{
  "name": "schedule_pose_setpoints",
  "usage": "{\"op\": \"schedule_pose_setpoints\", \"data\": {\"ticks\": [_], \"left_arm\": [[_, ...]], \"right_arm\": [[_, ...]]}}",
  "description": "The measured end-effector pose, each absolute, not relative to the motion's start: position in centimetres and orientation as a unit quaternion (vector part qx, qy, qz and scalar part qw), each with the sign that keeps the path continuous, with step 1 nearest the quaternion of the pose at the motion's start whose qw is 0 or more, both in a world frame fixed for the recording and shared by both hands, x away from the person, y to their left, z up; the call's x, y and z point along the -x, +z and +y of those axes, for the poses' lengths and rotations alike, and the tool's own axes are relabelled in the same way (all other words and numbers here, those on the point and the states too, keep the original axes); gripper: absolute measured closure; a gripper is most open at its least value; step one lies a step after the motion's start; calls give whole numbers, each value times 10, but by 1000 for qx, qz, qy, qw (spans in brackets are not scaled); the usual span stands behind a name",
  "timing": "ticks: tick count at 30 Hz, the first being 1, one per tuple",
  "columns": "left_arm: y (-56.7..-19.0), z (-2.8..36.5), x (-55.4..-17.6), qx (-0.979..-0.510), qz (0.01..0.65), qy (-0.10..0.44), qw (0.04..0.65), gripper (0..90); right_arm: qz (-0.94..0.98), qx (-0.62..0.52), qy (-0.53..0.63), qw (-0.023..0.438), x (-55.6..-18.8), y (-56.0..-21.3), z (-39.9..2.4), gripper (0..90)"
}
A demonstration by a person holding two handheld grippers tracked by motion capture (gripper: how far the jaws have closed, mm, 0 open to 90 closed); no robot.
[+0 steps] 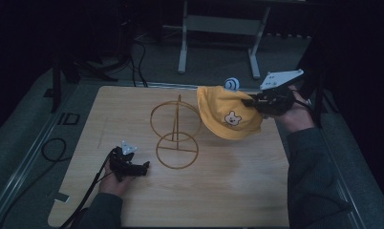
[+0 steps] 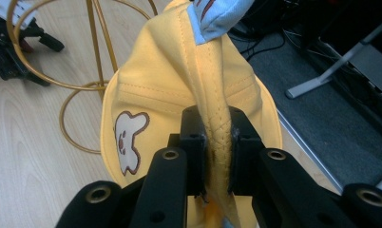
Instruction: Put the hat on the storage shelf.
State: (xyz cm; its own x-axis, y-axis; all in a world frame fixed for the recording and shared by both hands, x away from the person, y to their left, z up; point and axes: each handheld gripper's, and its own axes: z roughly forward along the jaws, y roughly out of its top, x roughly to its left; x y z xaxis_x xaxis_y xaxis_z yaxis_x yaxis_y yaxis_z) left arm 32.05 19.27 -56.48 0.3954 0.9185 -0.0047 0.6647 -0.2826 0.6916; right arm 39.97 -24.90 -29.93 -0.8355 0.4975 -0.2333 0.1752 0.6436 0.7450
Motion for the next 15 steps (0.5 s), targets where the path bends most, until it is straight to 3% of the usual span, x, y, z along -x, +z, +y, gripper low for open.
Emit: {"op": "schedule_pose_setpoints", "data": {"ticks": [15], "left_arm": [[-565, 193, -321, -776, 510, 203, 311, 19]], "right_arm": [[878, -184, 387, 212, -397, -294, -249, 797]]}}
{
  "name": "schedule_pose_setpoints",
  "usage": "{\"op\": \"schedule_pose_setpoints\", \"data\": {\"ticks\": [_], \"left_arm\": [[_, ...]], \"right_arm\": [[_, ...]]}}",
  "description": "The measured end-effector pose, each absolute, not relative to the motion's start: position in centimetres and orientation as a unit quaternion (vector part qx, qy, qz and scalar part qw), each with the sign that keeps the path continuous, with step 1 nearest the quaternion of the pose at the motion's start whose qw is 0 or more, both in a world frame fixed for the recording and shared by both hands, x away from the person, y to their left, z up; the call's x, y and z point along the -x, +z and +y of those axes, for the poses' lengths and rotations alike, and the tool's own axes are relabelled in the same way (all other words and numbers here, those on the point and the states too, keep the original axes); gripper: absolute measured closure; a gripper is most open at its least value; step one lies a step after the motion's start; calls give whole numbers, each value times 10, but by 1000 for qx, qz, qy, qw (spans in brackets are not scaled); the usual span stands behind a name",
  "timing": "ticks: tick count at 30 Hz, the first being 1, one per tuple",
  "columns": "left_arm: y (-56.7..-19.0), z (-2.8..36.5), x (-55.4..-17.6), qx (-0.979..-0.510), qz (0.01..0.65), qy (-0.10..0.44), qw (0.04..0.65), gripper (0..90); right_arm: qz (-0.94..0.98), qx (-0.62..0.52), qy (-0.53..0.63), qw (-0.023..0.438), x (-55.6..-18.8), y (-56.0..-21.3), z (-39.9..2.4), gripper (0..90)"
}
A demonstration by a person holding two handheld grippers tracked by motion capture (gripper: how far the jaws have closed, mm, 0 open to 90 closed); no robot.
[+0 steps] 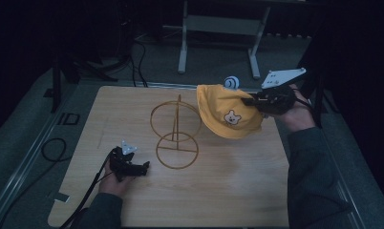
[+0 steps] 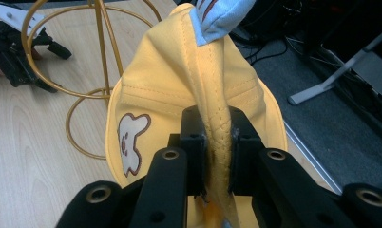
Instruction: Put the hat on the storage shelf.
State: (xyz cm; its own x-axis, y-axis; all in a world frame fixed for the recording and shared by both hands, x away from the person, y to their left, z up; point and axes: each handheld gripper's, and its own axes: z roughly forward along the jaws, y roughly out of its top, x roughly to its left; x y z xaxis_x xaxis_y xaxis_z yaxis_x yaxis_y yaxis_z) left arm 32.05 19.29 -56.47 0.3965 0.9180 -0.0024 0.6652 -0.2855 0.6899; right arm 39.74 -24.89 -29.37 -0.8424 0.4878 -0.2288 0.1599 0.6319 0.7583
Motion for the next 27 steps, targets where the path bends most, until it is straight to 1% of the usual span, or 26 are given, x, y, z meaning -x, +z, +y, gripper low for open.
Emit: {"op": "schedule_pose_setpoints", "data": {"ticks": [27], "left_arm": [[-565, 193, -321, -775, 510, 203, 311, 19]], "right_arm": [[867, -166, 418, 214, -394, -274, -240, 799]]}}
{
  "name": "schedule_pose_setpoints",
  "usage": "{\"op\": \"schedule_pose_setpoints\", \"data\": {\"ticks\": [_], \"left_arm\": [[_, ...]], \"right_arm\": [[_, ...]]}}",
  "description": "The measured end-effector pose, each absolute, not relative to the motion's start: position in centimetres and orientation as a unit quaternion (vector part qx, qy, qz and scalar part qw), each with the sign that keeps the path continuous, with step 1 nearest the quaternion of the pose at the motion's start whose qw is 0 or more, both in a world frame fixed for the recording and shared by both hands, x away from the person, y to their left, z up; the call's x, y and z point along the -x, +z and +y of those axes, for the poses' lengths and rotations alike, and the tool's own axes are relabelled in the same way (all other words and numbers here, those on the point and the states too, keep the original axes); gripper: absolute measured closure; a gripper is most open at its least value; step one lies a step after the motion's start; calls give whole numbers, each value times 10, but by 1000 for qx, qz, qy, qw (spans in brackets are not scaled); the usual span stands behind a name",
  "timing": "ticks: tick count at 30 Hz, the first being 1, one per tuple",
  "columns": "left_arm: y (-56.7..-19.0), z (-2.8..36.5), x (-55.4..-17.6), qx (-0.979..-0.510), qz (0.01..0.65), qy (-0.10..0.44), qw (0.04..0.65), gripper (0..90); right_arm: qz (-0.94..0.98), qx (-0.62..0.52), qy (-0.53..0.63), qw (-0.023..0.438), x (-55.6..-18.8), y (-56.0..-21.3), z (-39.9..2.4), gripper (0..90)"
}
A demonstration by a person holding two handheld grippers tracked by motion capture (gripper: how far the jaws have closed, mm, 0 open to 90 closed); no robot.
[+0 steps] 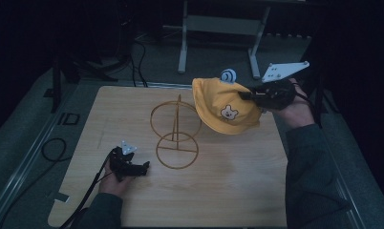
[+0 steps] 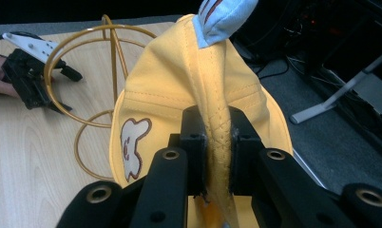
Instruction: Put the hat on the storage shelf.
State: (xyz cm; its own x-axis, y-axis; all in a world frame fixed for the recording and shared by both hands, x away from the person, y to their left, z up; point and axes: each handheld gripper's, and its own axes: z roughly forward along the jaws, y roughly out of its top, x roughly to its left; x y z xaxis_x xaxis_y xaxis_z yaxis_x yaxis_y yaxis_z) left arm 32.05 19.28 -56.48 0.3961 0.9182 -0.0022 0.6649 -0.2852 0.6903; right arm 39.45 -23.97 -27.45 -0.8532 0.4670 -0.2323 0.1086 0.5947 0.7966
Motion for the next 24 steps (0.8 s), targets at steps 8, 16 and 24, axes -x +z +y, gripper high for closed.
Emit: {"op": "schedule_pose_setpoints", "data": {"ticks": [8, 16, 24], "left_arm": [[-565, 193, -320, -775, 511, 203, 312, 19], [-565, 193, -321, -776, 510, 203, 311, 19], [-565, 193, -321, -776, 510, 204, 311, 19]], "right_arm": [[865, -159, 426, 212, -393, -268, -234, 799], [866, -143, 432, 208, -392, -264, -221, 799], [867, -133, 435, 203, -393, -262, -206, 798]]}}
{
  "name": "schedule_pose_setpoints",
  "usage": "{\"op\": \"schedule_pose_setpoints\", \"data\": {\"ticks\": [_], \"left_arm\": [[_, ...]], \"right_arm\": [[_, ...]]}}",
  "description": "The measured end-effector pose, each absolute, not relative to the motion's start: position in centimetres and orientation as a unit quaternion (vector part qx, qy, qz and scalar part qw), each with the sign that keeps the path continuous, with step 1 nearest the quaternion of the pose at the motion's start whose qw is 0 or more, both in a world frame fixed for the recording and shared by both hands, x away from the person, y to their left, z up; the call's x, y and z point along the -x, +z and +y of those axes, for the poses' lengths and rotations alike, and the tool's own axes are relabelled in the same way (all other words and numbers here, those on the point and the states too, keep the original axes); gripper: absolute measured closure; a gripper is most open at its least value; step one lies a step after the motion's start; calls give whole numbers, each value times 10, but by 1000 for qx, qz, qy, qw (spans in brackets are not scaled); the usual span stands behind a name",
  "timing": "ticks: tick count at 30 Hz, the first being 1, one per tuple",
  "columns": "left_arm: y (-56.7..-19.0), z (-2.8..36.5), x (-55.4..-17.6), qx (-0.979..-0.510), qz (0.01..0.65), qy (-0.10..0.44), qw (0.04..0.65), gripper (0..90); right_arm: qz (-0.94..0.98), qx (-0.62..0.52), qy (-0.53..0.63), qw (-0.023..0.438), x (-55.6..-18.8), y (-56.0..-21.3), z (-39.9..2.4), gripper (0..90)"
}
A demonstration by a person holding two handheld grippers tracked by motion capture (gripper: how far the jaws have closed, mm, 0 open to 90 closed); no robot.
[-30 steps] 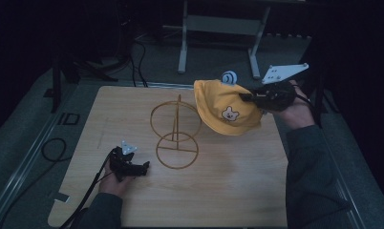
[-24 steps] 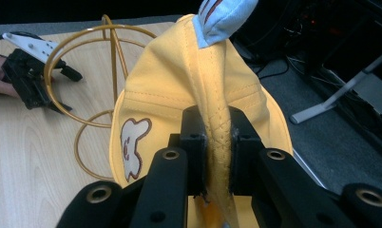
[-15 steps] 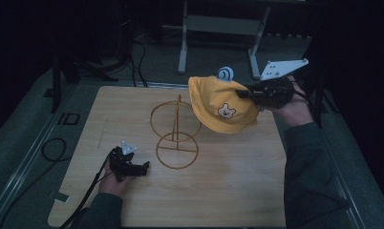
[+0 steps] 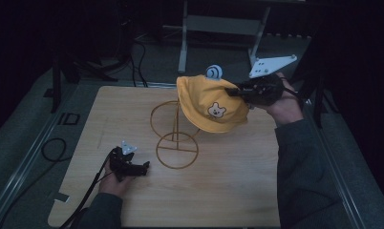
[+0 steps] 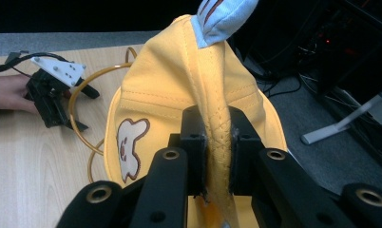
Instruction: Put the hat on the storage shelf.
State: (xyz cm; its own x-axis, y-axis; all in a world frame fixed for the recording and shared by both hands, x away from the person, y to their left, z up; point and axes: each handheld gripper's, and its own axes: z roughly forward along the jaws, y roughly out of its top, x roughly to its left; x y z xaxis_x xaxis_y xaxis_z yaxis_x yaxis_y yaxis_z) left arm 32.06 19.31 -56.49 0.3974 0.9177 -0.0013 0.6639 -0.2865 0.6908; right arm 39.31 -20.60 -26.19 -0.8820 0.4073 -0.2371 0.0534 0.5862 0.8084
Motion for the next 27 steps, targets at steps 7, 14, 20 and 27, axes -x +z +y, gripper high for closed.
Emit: {"op": "schedule_pose_setpoints", "data": {"ticks": [7, 14, 20, 27], "left_arm": [[-565, 193, -321, -775, 510, 203, 312, 19], [-565, 193, -321, -775, 510, 204, 312, 19], [-565, 193, -321, -775, 510, 204, 313, 19], [-565, 193, -321, -775, 510, 205, 312, 19]], "right_arm": [[865, -125, 441, 202, -394, -258, -196, 799], [865, -116, 444, 202, -390, -253, -194, 799], [867, -107, 445, 196, -390, -252, -183, 798], [871, -96, 443, 190, -392, -250, -160, 796]]}}
